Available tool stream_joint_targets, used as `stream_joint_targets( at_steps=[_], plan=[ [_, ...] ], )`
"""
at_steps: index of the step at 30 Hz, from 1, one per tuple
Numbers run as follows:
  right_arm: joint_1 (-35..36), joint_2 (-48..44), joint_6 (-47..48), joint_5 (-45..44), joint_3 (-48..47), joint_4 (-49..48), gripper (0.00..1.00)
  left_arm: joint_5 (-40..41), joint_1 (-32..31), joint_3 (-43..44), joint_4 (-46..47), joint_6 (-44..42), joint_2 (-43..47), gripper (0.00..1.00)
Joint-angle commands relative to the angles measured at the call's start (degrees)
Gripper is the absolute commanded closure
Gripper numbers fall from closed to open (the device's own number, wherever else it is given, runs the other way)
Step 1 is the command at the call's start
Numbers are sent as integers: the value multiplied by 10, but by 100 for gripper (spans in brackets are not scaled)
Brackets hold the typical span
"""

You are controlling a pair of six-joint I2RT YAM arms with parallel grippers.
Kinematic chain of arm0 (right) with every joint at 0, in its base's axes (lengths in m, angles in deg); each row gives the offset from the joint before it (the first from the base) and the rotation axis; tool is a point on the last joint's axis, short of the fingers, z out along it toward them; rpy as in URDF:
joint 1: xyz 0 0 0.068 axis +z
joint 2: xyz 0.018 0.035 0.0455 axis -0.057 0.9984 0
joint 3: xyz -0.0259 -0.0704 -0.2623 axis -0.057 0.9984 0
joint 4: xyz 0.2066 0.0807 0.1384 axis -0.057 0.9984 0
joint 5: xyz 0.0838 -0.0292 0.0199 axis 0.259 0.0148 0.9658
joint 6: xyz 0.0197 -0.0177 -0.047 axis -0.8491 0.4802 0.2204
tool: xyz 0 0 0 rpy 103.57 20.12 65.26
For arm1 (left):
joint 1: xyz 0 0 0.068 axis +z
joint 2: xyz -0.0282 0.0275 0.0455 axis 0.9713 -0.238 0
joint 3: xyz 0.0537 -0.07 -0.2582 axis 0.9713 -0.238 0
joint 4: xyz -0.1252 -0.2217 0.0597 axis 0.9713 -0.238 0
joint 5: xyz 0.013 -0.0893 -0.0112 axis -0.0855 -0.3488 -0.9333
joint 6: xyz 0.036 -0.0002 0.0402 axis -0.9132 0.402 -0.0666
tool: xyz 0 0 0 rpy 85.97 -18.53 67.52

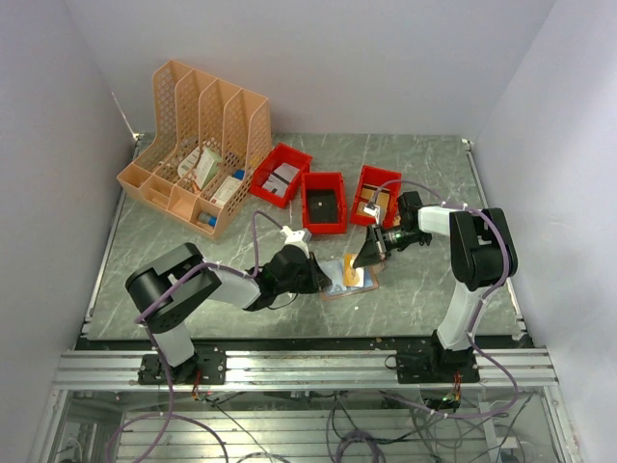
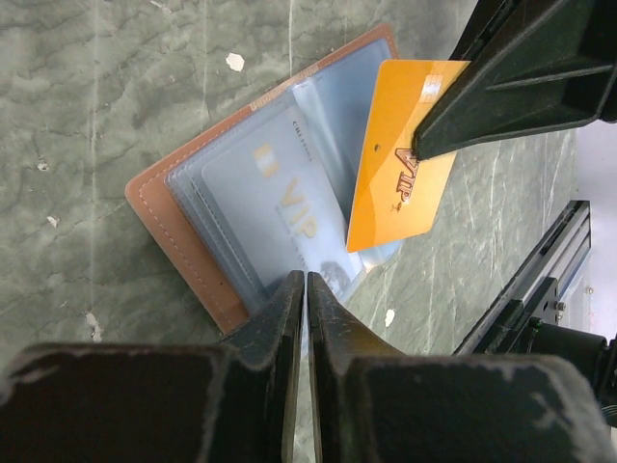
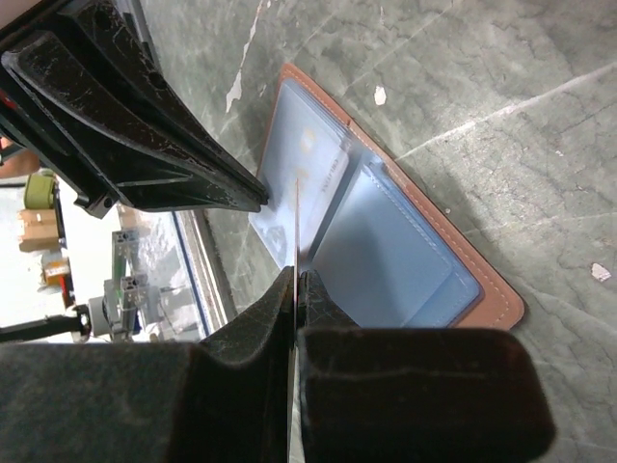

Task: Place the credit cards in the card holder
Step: Insert the credit card into the card holder.

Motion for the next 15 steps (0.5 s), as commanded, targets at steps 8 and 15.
stream_joint_targets(
  at_steps=[8,15],
  plan=[
    [7,12,-13,-30,-1,-3,100,32,-2,6,-49,-24,12,84],
    [21,19,-18,-49,-10,-1,100,36,-2,6,-57,-28,16,84]
  ],
)
